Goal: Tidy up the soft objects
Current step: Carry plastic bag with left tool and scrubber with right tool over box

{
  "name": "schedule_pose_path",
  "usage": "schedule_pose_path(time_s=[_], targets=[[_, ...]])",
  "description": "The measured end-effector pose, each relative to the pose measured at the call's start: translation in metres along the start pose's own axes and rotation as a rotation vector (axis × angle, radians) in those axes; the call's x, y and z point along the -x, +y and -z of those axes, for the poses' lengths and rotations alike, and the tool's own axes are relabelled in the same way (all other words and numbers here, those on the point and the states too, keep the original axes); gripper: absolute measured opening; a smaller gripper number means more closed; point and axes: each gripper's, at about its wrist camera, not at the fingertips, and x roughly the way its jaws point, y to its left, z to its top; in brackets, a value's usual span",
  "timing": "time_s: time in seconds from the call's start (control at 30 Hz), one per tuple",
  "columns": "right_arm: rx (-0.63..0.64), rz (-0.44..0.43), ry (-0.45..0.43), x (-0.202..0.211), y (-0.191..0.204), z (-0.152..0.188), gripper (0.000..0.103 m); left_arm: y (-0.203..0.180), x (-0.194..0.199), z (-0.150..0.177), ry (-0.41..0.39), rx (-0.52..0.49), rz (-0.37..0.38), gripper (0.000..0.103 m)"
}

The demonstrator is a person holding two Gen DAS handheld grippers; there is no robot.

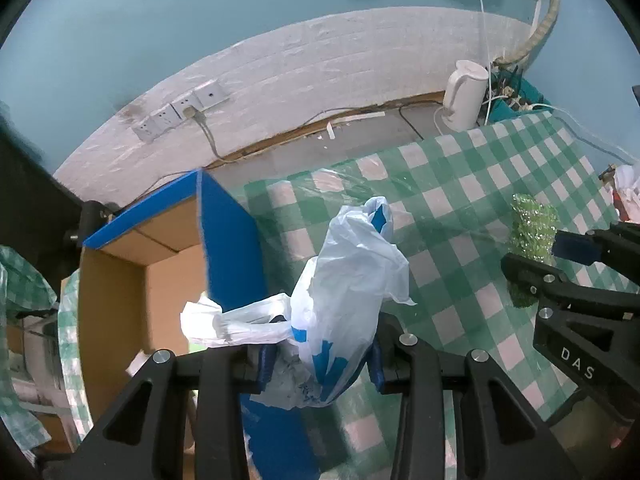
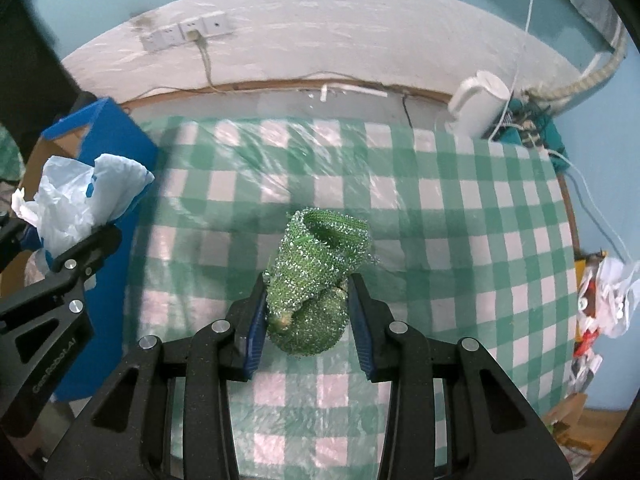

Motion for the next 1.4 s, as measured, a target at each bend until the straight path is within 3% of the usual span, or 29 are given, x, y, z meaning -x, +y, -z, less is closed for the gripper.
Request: schedule_pose_path(time_s=[0.87,1.4], targets=[[0.137,-0.064,-0.101,0.056,0.058,0.005,0.036,0.052,0.066,0.049,-0.093,0.101,0.008,0.037],[0.240,-0.118,-0.133,0.071,0.124,0.001,0.037,0.094,0.084,0.074,-0.126,0.166,-0.028,0.037]])
